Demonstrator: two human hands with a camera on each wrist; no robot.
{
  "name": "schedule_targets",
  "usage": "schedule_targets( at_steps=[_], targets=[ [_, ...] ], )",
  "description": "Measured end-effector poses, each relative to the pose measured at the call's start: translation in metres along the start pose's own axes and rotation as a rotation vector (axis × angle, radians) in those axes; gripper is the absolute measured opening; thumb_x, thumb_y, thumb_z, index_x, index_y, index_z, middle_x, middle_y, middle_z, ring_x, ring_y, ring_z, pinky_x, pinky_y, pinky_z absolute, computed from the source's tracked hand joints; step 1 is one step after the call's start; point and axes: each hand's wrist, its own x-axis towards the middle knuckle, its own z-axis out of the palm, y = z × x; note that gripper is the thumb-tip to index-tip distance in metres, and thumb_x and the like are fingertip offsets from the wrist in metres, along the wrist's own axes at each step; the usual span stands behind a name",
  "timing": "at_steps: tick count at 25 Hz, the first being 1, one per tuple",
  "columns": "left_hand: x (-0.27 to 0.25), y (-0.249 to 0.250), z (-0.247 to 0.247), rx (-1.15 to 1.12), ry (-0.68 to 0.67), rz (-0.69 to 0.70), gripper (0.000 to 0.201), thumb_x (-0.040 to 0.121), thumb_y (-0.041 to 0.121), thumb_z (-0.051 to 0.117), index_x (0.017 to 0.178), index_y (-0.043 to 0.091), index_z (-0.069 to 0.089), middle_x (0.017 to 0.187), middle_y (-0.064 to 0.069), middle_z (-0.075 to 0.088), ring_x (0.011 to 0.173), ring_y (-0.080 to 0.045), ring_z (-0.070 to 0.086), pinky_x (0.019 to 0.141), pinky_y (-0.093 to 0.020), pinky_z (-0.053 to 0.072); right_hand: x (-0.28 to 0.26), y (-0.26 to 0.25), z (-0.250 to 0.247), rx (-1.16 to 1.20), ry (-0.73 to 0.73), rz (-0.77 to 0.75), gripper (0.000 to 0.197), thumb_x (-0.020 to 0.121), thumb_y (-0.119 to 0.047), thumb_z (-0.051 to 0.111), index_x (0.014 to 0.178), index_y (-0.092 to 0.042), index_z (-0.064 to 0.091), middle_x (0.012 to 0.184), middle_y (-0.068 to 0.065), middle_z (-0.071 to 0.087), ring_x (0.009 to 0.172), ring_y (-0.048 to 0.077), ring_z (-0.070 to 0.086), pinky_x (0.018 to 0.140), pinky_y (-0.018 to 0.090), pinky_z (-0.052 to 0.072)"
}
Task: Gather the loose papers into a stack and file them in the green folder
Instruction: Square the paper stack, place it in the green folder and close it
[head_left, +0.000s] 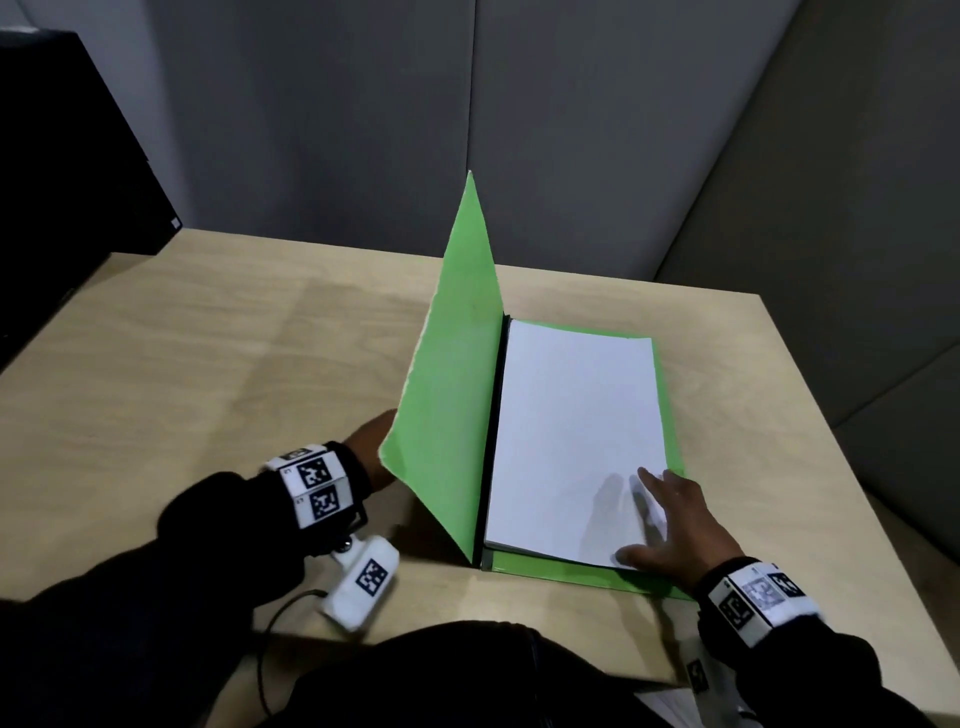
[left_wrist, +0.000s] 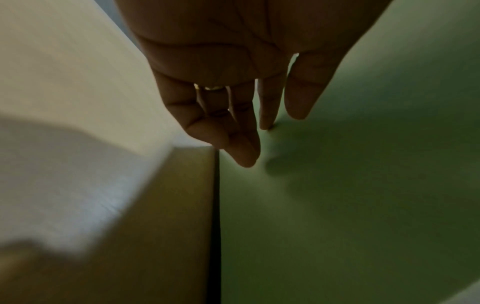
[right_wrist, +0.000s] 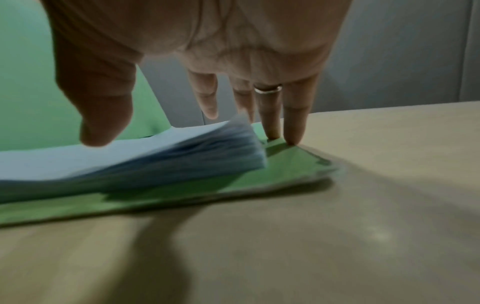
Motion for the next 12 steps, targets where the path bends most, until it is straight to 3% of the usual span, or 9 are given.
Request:
schedule_targets(
  at_steps=[1,2,3,4,5,7,8,10,12],
  targets=[
    [0.001,0.007,0.014,-0.043,0.044,-0.054,0.020,0.076,0.005,0.061,0.081,-0.013,0.066,0.046,-0.014,0.064,0.030,0.004,0.050,0.051,-0.014,0.047,-0.004,0.005,0.001,-0.005,-0.013,-0.003,0.113,0.058,-0.042,0.081,0.147,-0.028,0.013,0.154,0.006,0.009,0.141,0.018,0.023,0.106,0.030,0.034],
    [0.006,0.002,0.022,-0.061,0.025,-0.057,0.042,0.076,0.011,0.062,0.107,-0.016,0.057,0.108,-0.041,0.035,0.038,0.006,0.055,0.057,-0.014,0.050,-0.007,0.008,0.001,-0.016,-0.026,-0.013,0.115,0.058,-0.042,0.081,0.148,-0.029,0.010,0.154,0.005,0.007,0.141,0.018,0.023,0.105,0.029,0.035],
    [0.001,0.006,0.032,0.048,-0.045,-0.031,0.050,0.075,0.018,0.062,0.120,-0.003,0.057,0.057,0.025,0.044,0.053,0.005,0.062,0.068,-0.020,0.054,-0.011,0.009,0.002,-0.041,-0.036,-0.026,0.117,0.058,-0.043,0.081,0.148,-0.029,0.007,0.154,0.005,0.006,0.141,0.018,0.024,0.105,0.029,0.036],
    [0.000,0.005,0.042,0.134,-0.091,0.001,0.048,0.078,0.019,0.059,0.126,0.014,0.056,0.096,-0.011,0.071,0.069,-0.002,0.064,0.077,-0.025,0.054,-0.014,0.011,0.003,-0.077,-0.038,-0.036,0.118,0.058,-0.044,0.080,0.148,-0.029,0.005,0.154,0.005,0.005,0.141,0.019,0.025,0.104,0.030,0.038],
    [-0.004,0.008,0.049,0.205,-0.124,0.027,0.047,0.084,0.014,0.055,0.129,0.024,0.053,0.103,-0.005,0.066,0.078,-0.008,0.062,0.077,-0.025,0.052,-0.015,0.013,0.005,-0.103,-0.039,-0.039,0.118,0.058,-0.045,0.079,0.148,-0.029,0.004,0.154,0.005,0.005,0.140,0.019,0.026,0.103,0.031,0.040],
    [0.003,0.002,0.056,0.298,-0.104,0.056,0.052,0.087,0.006,0.053,0.134,0.027,0.049,0.109,-0.003,0.057,0.084,-0.015,0.059,0.068,-0.014,0.048,-0.014,0.018,0.008,-0.054,0.010,-0.042,0.115,0.056,-0.049,0.073,0.149,-0.024,0.009,0.152,0.008,0.013,0.138,0.022,0.028,0.104,0.032,0.038],
    [0.006,0.001,0.062,0.375,-0.095,0.080,0.054,0.084,0.012,0.056,0.136,0.027,0.048,0.115,-0.006,0.055,0.091,-0.019,0.060,0.071,-0.016,0.050,-0.014,0.024,0.007,0.015,0.061,-0.041,0.109,0.056,-0.048,0.070,0.148,-0.020,0.017,0.149,0.011,0.022,0.136,0.025,0.031,0.105,0.033,0.036],
    [0.014,-0.005,0.069,0.571,-0.105,0.101,0.065,0.074,0.031,0.058,0.137,0.029,0.046,0.126,-0.010,0.051,0.107,-0.026,0.059,0.089,-0.026,0.049,-0.012,0.038,0.007,0.256,0.190,-0.007,0.083,0.066,-0.032,0.069,0.141,-0.021,0.036,0.138,0.016,0.041,0.126,0.029,0.045,0.103,0.035,0.039],
    [0.015,-0.009,0.077,0.695,-0.086,0.099,0.065,0.079,0.033,0.064,0.140,0.030,0.042,0.128,-0.011,0.045,0.109,-0.026,0.057,0.096,-0.028,0.044,-0.016,0.047,0.000,0.637,0.268,0.056,0.050,0.083,-0.013,0.057,0.133,-0.020,0.049,0.129,0.014,0.052,0.110,0.026,0.056,0.088,0.035,0.047]
  ],
)
